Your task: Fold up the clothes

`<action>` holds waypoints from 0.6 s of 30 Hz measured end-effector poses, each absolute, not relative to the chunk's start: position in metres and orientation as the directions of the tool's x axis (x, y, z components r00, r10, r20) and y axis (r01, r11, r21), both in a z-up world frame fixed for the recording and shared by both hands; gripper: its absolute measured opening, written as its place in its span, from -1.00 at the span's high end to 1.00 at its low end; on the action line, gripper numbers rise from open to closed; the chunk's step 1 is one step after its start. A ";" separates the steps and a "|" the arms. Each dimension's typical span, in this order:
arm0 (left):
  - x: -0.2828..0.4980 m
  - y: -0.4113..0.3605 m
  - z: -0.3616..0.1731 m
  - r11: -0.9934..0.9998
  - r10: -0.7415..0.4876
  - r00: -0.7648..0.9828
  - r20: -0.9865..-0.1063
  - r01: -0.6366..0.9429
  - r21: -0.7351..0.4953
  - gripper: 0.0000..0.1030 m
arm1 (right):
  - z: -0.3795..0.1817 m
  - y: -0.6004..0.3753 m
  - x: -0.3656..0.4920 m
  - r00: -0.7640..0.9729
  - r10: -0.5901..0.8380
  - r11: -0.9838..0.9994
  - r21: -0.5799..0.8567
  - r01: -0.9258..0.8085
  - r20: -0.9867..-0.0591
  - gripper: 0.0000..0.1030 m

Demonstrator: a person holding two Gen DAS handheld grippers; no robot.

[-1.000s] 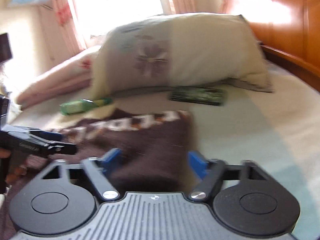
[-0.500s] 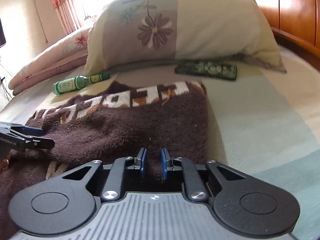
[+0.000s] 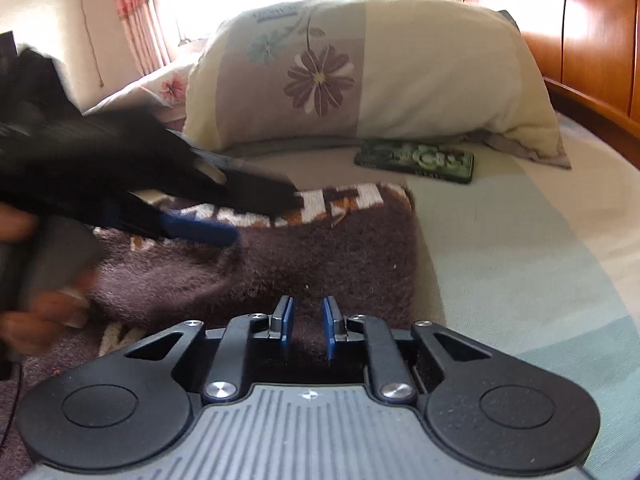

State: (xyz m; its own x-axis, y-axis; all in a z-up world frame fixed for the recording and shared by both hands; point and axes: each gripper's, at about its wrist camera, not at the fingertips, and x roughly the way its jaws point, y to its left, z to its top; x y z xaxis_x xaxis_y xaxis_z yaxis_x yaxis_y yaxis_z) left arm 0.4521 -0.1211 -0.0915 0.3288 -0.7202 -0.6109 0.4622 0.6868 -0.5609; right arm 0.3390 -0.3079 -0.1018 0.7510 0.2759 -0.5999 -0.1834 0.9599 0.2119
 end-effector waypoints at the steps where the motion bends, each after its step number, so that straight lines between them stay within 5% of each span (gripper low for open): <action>1: 0.455 -0.114 -0.098 0.716 -0.693 0.352 -0.629 0.438 -0.544 -0.96 | -0.100 -0.309 0.338 0.755 0.278 0.959 0.214 -0.185 -0.594 0.63; 15: 0.454 -0.045 -0.086 0.866 -0.495 0.518 -0.698 0.360 -0.347 -0.91 | -0.107 -0.318 0.338 0.775 0.248 0.967 0.199 -0.160 -0.582 0.60; 18: 0.448 -0.062 -0.074 0.813 -0.577 0.493 -0.651 0.425 -0.399 -0.91 | -0.113 -0.316 0.341 0.763 0.242 0.969 0.194 -0.155 -0.600 0.59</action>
